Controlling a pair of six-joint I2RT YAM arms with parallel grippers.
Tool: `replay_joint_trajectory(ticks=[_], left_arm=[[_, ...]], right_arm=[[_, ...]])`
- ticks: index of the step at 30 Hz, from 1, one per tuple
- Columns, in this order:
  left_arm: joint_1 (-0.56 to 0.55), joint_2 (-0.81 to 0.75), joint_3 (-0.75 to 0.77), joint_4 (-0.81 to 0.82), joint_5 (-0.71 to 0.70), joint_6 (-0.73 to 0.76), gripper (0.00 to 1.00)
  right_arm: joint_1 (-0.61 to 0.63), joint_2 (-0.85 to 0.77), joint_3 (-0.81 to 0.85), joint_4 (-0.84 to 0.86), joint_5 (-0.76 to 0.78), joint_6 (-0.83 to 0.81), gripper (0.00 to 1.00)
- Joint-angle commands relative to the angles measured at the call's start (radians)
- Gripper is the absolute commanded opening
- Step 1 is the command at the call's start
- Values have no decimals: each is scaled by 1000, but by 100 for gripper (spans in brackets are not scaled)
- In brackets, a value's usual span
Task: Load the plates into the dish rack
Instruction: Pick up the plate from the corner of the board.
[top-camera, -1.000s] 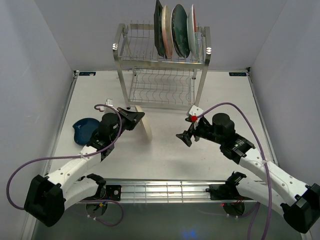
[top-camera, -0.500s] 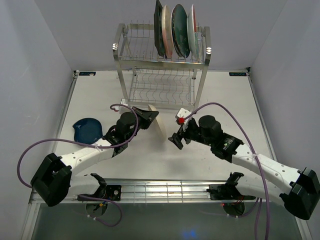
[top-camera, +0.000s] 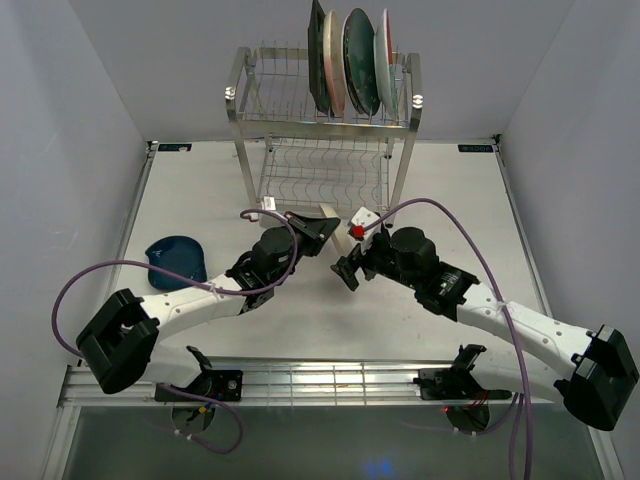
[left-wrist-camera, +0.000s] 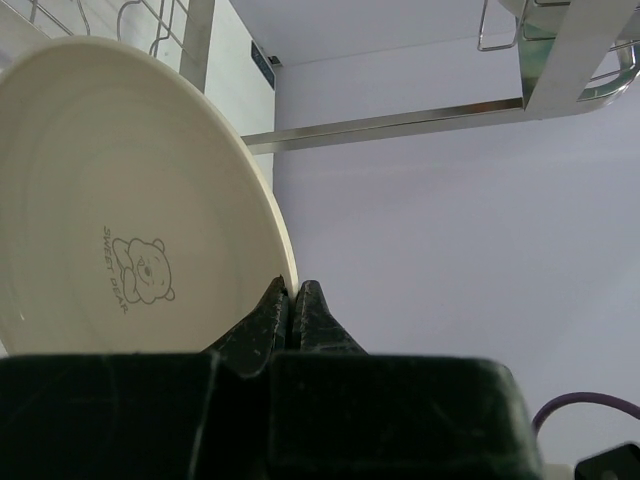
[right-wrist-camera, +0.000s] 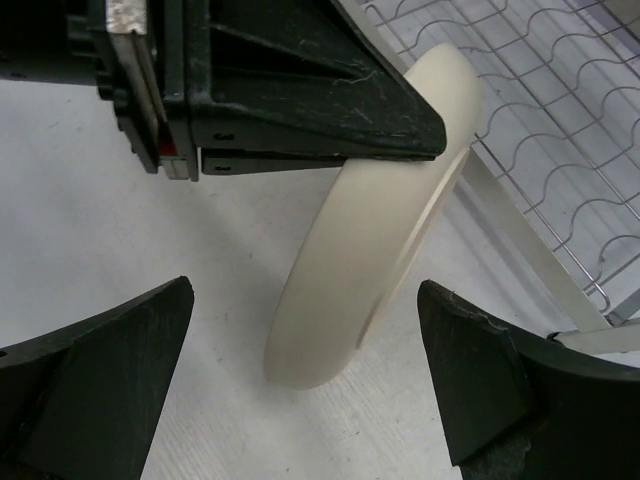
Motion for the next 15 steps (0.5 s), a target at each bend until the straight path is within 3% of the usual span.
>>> replay_joint_trajectory(ticks=[1,2,6,15], left_arm=[[-17,-25,25,65,-36,-14,0],[-21,-26,22,66,-36,-14,0],[-33,-36,15,75,-34,-15,0],[-38,-53,-11,98,-36,-6,2]], right_arm=[[7,16,1,115,105,10,99],[7,22,5,111,106,10,100],[7,48,8,105,125,4,79],[7,33,-13,111,181,-17,43]])
